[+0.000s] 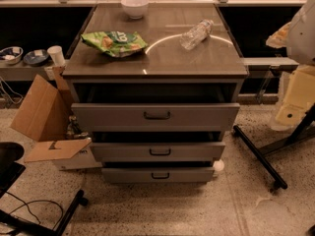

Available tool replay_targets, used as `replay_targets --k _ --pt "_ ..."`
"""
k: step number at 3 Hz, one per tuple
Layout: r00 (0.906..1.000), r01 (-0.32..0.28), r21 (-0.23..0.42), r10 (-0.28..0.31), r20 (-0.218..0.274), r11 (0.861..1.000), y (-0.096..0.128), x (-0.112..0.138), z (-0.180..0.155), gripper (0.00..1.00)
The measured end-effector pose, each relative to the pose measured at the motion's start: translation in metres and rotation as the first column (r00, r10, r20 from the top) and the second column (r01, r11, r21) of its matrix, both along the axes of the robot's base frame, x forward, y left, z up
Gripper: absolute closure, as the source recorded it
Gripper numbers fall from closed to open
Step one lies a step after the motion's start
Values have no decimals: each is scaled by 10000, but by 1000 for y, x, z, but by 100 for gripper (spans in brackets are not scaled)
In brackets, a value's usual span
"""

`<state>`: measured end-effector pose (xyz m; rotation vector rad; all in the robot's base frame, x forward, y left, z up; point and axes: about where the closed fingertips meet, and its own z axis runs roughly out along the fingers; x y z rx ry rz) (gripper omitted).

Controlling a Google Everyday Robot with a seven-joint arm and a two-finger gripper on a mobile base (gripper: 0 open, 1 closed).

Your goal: Open bottom drawer

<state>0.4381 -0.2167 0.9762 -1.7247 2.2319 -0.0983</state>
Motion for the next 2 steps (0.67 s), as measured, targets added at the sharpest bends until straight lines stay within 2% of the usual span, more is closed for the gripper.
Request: replay_targets --k 1,2 --pt "10000 0 0 0 0 10000 0 0 0 0" --pt "9994 131 487 -146 314 9987 3 3 -27 0"
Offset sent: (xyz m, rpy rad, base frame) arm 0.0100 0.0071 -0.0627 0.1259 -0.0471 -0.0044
